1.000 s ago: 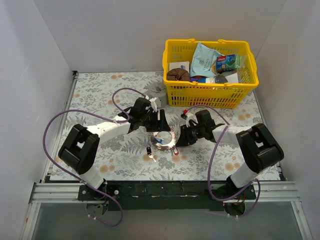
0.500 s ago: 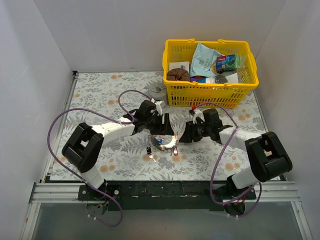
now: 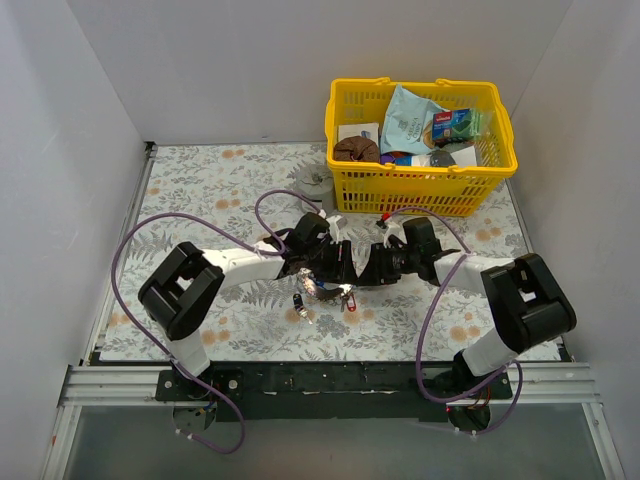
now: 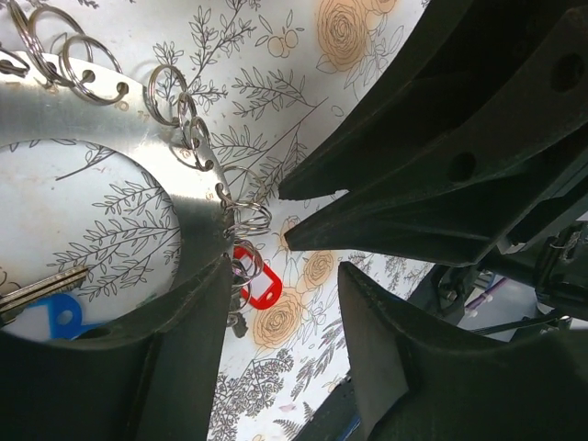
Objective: Put the keys on the keyring
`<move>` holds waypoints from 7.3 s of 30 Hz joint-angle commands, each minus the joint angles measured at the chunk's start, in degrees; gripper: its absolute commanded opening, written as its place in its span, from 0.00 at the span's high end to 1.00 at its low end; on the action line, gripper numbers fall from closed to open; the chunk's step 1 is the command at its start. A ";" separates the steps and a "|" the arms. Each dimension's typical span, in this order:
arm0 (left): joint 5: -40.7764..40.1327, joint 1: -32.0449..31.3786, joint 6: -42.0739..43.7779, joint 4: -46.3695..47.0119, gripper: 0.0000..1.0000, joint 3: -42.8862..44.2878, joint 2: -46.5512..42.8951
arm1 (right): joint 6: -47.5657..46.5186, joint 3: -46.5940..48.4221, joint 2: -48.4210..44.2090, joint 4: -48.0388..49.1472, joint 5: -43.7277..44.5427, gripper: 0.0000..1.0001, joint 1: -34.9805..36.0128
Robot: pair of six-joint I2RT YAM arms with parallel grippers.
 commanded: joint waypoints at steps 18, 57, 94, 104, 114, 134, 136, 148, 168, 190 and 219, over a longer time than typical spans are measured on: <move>-1.38 -3.85 -2.03 5.29 0.68 -2.15 2.60 | 4.17 4.33 5.51 4.63 -1.97 0.77 0.05; -4.64 2.92 2.72 0.98 0.56 -0.83 -5.48 | -0.74 12.85 9.02 -3.71 0.67 0.56 2.16; 0.64 2.83 4.30 6.87 0.58 -4.96 -6.36 | -3.29 16.28 6.39 -9.08 -6.80 0.99 3.12; 2.57 2.83 4.83 9.15 0.60 -6.63 -7.77 | -4.17 15.84 5.95 -8.82 -9.44 0.99 3.12; 1.87 2.83 4.83 10.47 0.60 -7.86 -9.35 | -4.70 15.93 5.86 -8.73 -10.23 0.99 3.12; -1.03 3.53 6.85 8.80 0.60 -9.53 -12.43 | -5.84 5.30 6.13 -5.39 -2.68 0.99 3.04; -1.03 3.53 6.94 8.71 0.60 -9.36 -12.34 | -5.76 4.51 5.34 -5.65 -1.10 0.91 3.04; -0.24 3.53 7.20 8.27 0.60 -8.48 -10.76 | -5.67 4.85 -0.82 -10.73 8.31 0.51 2.07; 0.38 3.53 6.59 8.80 0.60 -8.04 -8.82 | -1.72 2.31 -1.70 -7.24 1.55 0.62 2.95; -4.90 4.67 2.46 5.02 0.62 -12.25 -13.03 | 0.57 3.36 1.91 -4.60 1.90 0.65 5.32; -13.78 11.80 -5.72 -12.12 0.66 -7.61 -5.49 | -3.12 14.26 9.11 -11.19 8.41 0.60 5.76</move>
